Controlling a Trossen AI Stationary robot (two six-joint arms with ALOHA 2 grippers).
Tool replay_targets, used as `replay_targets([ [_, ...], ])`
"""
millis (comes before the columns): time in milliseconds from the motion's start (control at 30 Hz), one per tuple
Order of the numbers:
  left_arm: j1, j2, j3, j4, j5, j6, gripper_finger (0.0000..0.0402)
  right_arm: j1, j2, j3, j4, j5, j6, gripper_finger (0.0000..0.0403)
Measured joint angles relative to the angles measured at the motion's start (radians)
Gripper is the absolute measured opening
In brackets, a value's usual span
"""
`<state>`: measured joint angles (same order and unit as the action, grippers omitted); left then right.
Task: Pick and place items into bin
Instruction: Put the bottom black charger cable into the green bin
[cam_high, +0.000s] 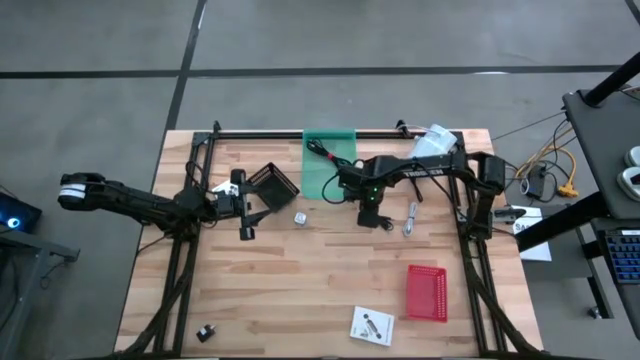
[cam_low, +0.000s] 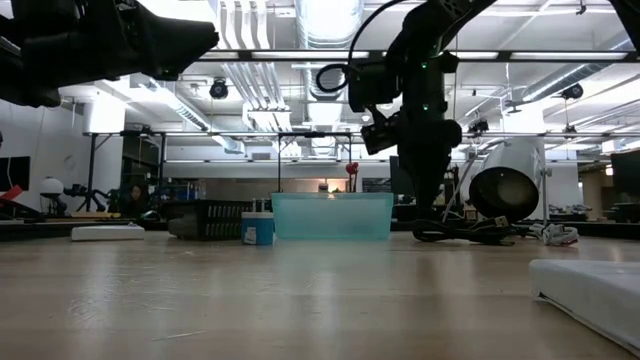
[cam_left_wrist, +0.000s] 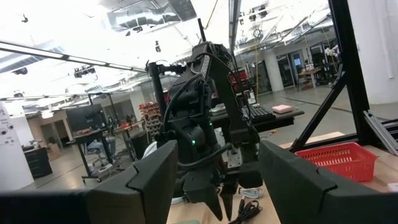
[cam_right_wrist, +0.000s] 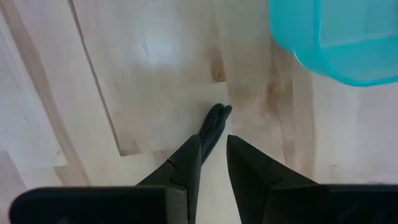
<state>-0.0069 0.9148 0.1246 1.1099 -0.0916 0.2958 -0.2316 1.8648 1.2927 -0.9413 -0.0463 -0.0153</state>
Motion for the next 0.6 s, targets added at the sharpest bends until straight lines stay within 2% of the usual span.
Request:
replay_targets([
  [600, 0.0, -0.001, 0.0, 0.0, 0.0, 0.0, 0.0208, 0.001, 0.0, -0.102, 0.065, -0.007, 0.024, 0.0068],
])
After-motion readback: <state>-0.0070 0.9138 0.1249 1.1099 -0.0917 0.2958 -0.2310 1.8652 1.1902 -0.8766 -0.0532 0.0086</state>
